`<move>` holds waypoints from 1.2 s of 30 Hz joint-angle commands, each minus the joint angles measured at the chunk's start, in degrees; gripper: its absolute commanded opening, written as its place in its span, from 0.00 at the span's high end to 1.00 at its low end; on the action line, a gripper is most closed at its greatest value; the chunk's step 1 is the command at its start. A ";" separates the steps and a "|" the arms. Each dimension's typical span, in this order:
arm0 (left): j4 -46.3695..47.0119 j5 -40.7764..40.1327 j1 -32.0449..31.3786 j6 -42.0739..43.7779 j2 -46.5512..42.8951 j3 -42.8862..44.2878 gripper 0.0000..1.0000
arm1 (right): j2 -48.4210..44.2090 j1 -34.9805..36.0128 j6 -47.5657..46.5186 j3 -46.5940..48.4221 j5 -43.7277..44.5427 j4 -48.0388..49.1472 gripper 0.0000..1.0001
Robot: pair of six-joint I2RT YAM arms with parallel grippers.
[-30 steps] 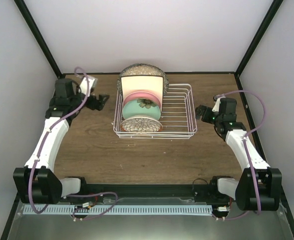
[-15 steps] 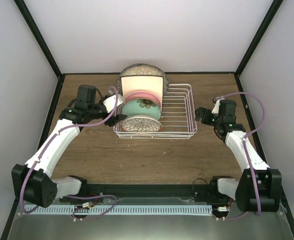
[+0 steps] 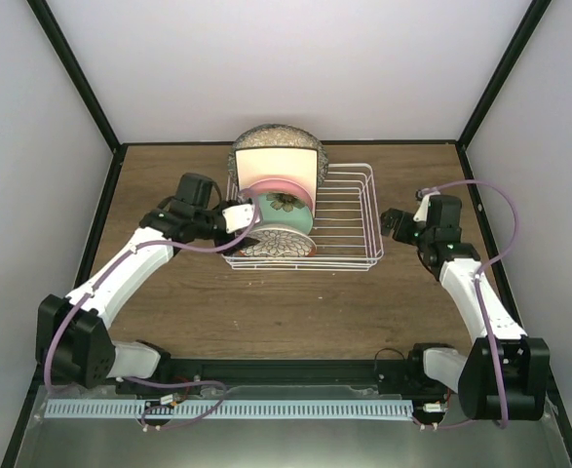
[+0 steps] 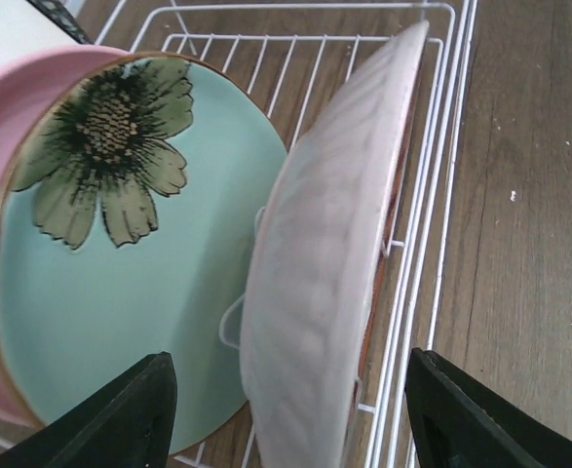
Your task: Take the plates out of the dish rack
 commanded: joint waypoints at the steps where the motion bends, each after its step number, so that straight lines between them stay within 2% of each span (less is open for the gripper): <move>1: 2.72 -1.08 -1.98 3.20 1.45 -1.47 0.36 | -1.66 0.60 0.58 -0.49 1.48 -1.19 0.00; 5: 4.58 -3.11 -3.42 2.31 3.98 -1.88 0.49 | -1.99 0.60 1.03 -0.56 1.82 -1.27 0.00; 14: 7.54 -5.49 -4.63 -3.12 4.75 -2.39 0.94 | -2.33 0.60 1.43 -1.31 2.65 -1.49 0.00; 15: 7.76 -5.78 -4.78 -3.58 4.54 -2.34 0.96 | -2.30 0.56 1.48 -1.39 2.70 -1.39 0.00; 27: 15.50 -18.03 -9.40 -11.61 -4.03 -2.31 0.96 | -1.69 0.60 1.69 -2.19 2.87 -0.22 0.00; 36: 19.95 -29.97 -14.05 -10.18 -9.81 -5.82 0.96 | -1.78 0.62 2.12 -2.60 2.70 0.16 0.00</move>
